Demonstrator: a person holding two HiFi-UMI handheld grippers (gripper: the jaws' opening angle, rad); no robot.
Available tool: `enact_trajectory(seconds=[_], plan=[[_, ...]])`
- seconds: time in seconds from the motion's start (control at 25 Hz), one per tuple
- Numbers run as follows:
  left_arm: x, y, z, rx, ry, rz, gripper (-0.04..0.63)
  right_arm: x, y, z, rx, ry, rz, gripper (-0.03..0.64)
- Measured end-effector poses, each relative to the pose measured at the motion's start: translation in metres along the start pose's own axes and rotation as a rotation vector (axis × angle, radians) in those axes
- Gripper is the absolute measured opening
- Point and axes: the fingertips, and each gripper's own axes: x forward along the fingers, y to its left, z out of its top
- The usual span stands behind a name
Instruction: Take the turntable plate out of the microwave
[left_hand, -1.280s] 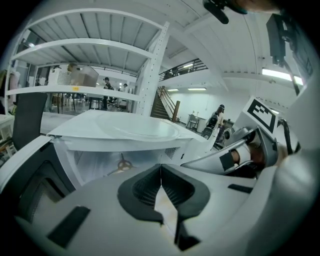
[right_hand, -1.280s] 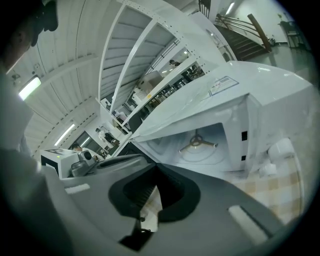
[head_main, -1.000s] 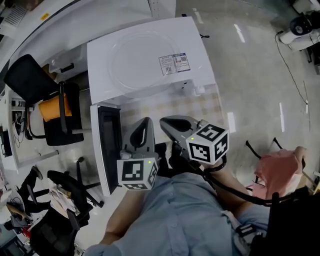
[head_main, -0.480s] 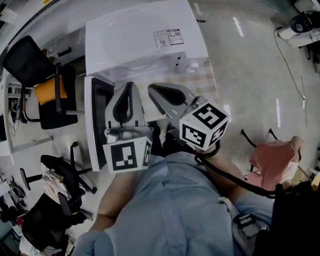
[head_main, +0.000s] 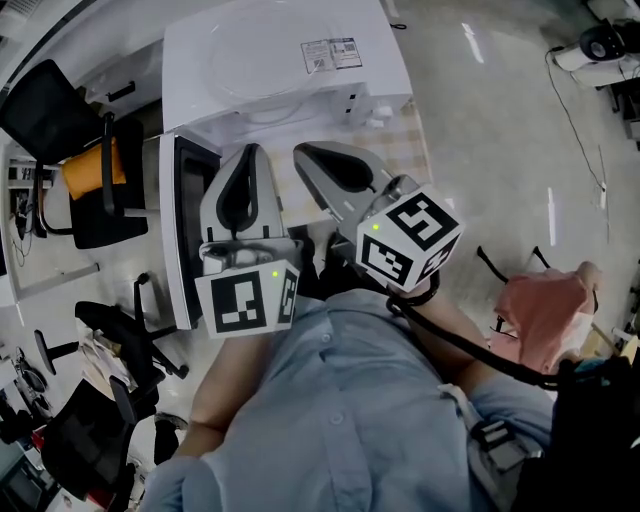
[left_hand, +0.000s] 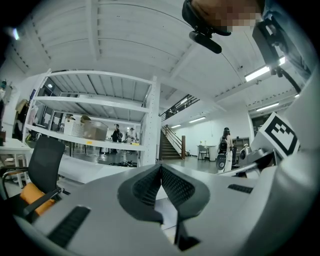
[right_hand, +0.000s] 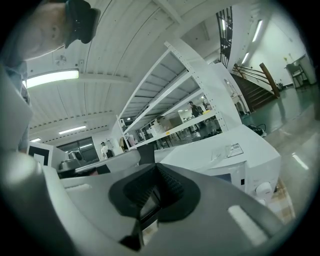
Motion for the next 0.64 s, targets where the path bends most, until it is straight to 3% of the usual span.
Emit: enact_trajectory(seconds=[0.64], plan=[[0.0055, 0.0025, -0.0087, -0.023, 0.029, 0.011, 0.008, 0.0003, -0.0066, 0.0026, -0.001, -0.013, -0.002, 0.0]])
